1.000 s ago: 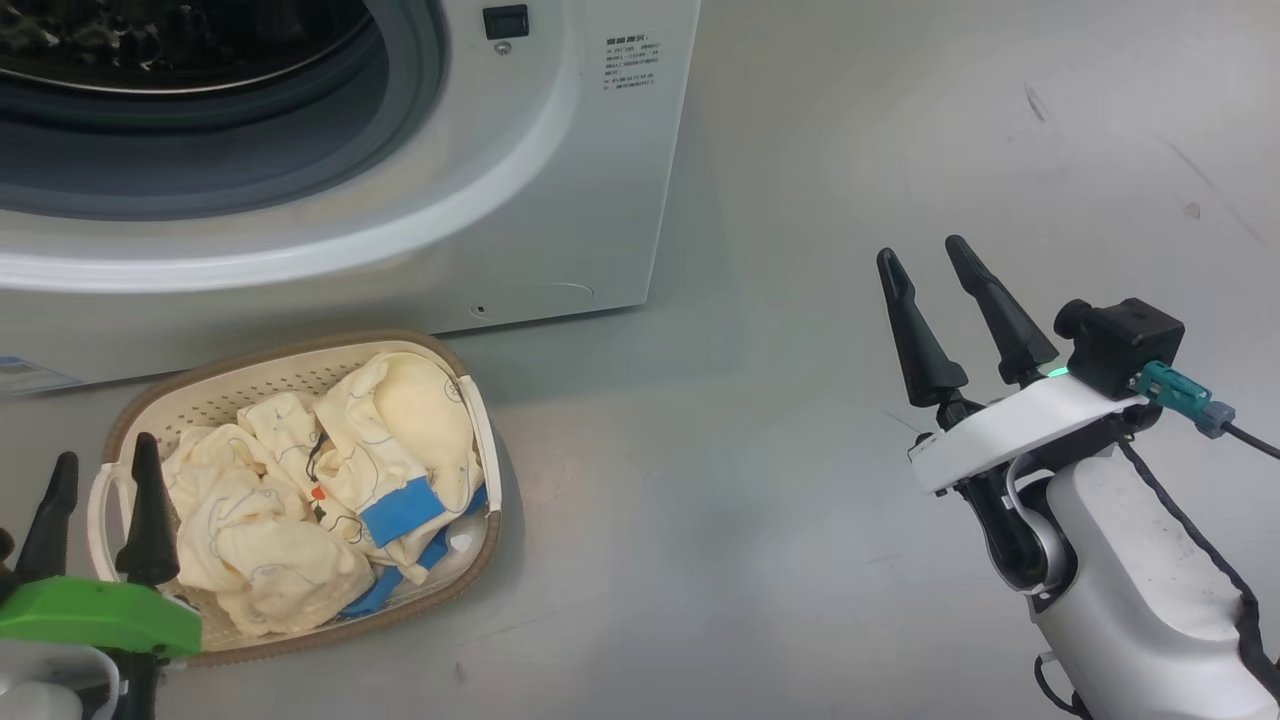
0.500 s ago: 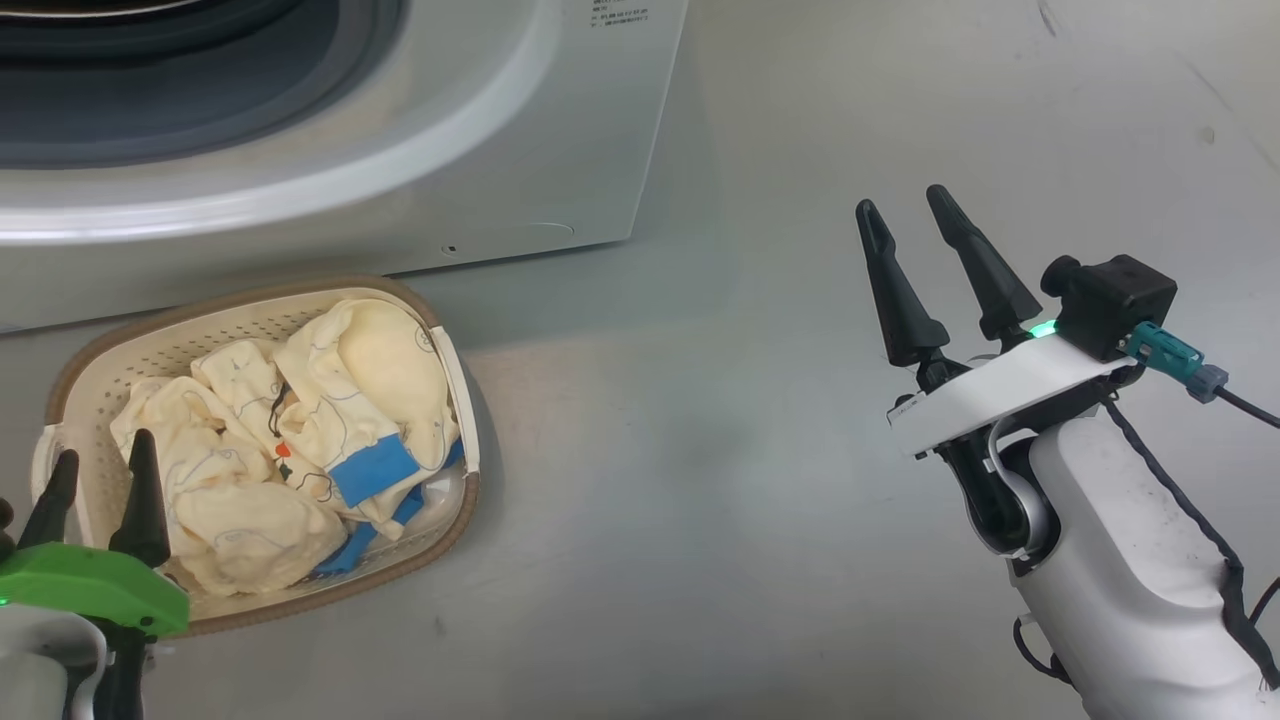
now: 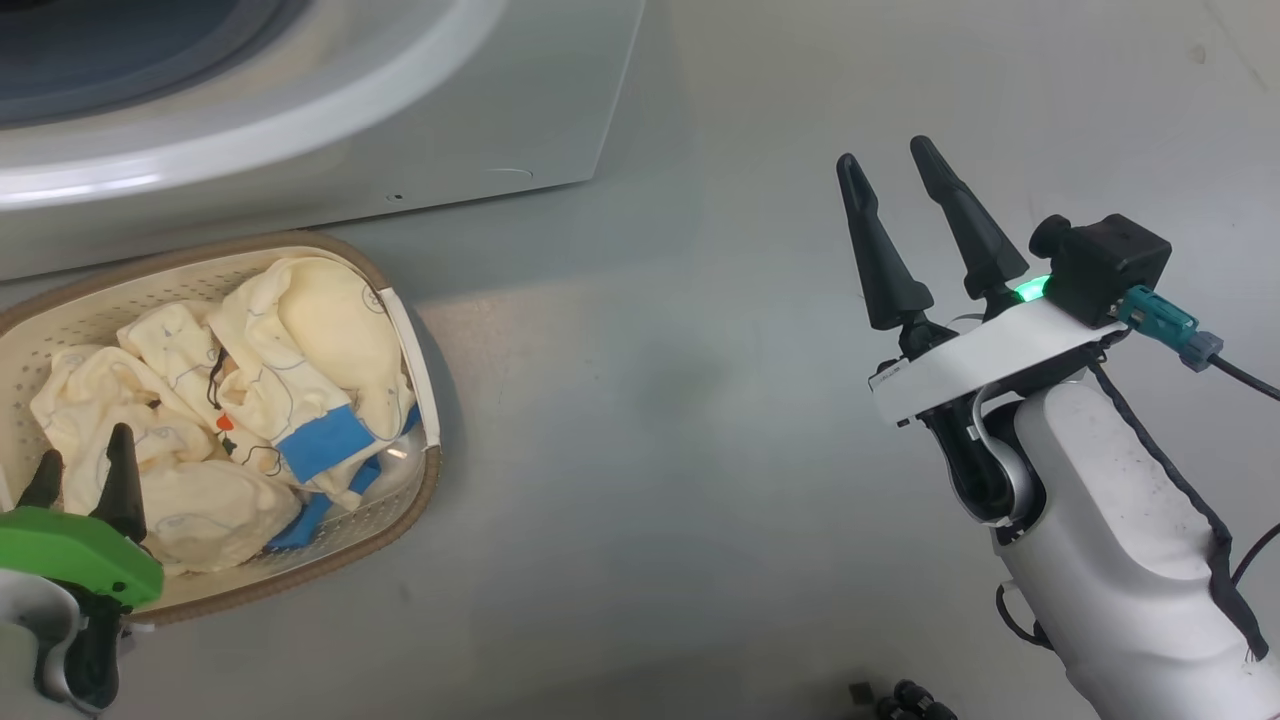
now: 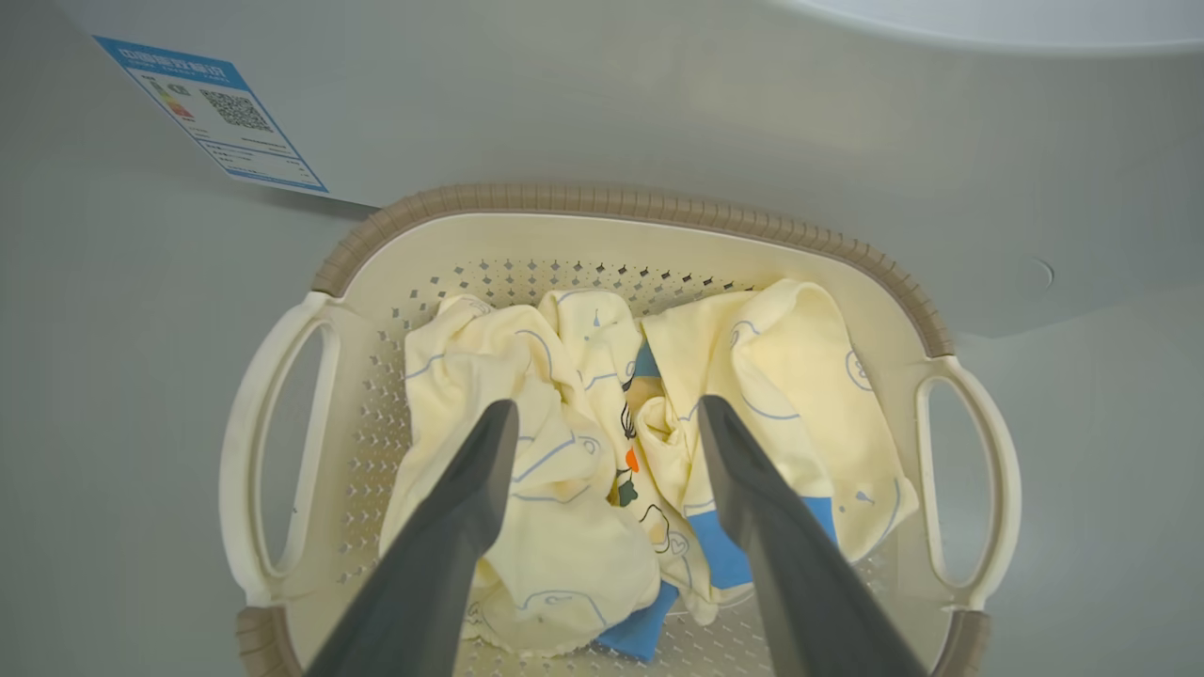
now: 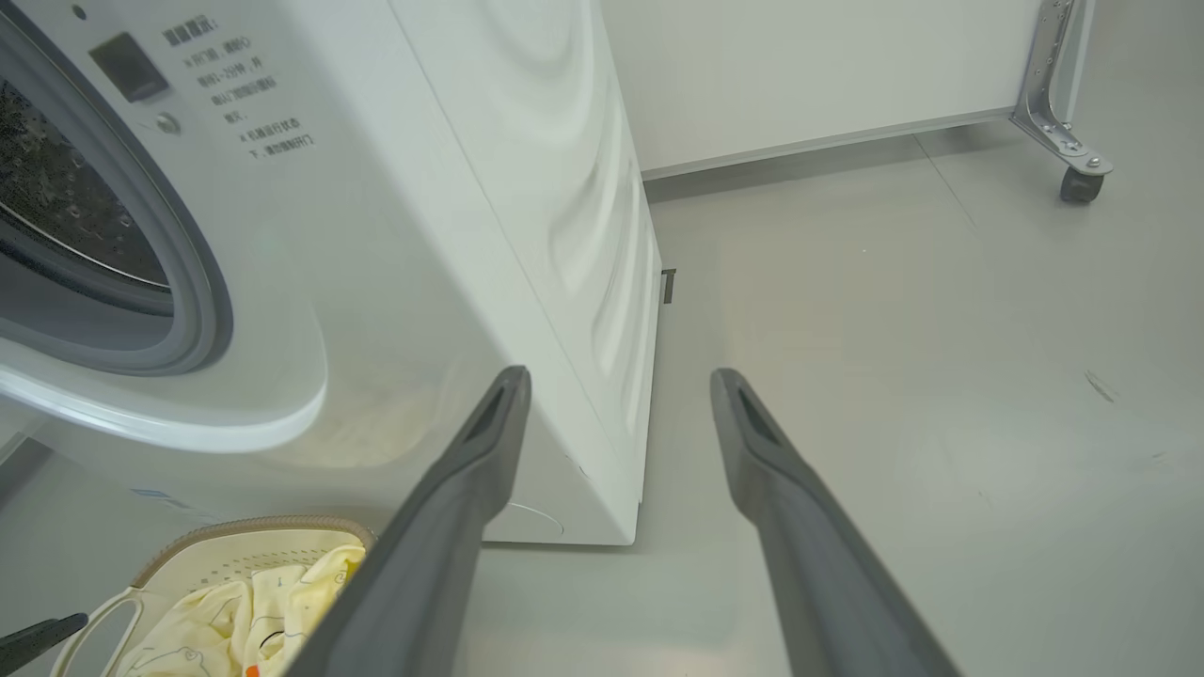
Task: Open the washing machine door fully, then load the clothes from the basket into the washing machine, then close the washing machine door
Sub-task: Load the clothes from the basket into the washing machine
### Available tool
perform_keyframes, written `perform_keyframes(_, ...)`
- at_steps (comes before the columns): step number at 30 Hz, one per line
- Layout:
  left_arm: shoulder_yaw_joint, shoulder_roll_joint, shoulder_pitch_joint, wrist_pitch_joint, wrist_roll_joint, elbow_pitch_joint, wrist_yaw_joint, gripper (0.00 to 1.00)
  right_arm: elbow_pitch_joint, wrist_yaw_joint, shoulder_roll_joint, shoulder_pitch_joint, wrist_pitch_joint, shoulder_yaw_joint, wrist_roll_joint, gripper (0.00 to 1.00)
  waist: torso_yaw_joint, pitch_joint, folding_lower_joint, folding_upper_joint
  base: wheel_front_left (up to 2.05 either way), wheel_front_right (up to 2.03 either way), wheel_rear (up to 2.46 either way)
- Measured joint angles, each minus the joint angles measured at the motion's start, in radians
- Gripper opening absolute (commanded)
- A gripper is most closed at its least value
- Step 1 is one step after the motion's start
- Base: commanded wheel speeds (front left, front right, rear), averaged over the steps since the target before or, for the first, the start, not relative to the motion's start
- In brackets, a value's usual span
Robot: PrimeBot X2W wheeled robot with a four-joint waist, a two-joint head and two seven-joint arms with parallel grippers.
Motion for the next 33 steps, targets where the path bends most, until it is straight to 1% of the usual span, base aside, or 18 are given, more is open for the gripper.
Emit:
perform_keyframes(2,0.000,0.003,-0.017,0.010,-0.001,0.023,-0.006,1.00,0.000,0.000,0.005,-0.002,0.000,0.002,0.000,1.00,-0.008,0.014,0.0000,0.0000,0.00,0.00,0.00)
perform_keyframes(12,0.010,0.032,-0.103,0.075,-0.009,0.164,-0.007,1.00,-0.004,0.000,0.029,-0.033,0.000,0.013,-0.010,1.00,-0.048,0.084,0.0000,0.0000,0.00,0.00,0.00)
perform_keyframes(17,0.012,0.045,-0.137,0.089,-0.009,0.218,-0.007,1.00,-0.005,0.000,0.039,-0.041,0.000,0.014,-0.017,1.00,-0.075,0.109,0.0000,0.0000,0.00,0.00,0.00)
perform_keyframes(24,-0.004,0.045,-0.167,0.132,-0.007,0.301,-0.006,1.00,-0.002,0.000,0.043,-0.041,0.000,0.005,-0.021,1.00,-0.098,0.126,0.0000,0.0000,0.00,0.00,0.00)
perform_keyframes(30,-0.024,0.029,-0.189,0.204,-0.010,0.361,-0.007,1.00,-0.002,0.000,0.050,-0.041,0.000,0.007,-0.026,1.00,-0.105,0.134,0.0000,0.0000,0.00,0.00,0.00)
perform_keyframes(33,-0.023,0.032,-0.201,0.212,-0.012,0.375,-0.008,1.00,-0.002,0.000,0.051,-0.041,0.000,0.012,-0.026,1.00,-0.109,0.141,0.0000,0.0000,0.00,0.00,0.00)
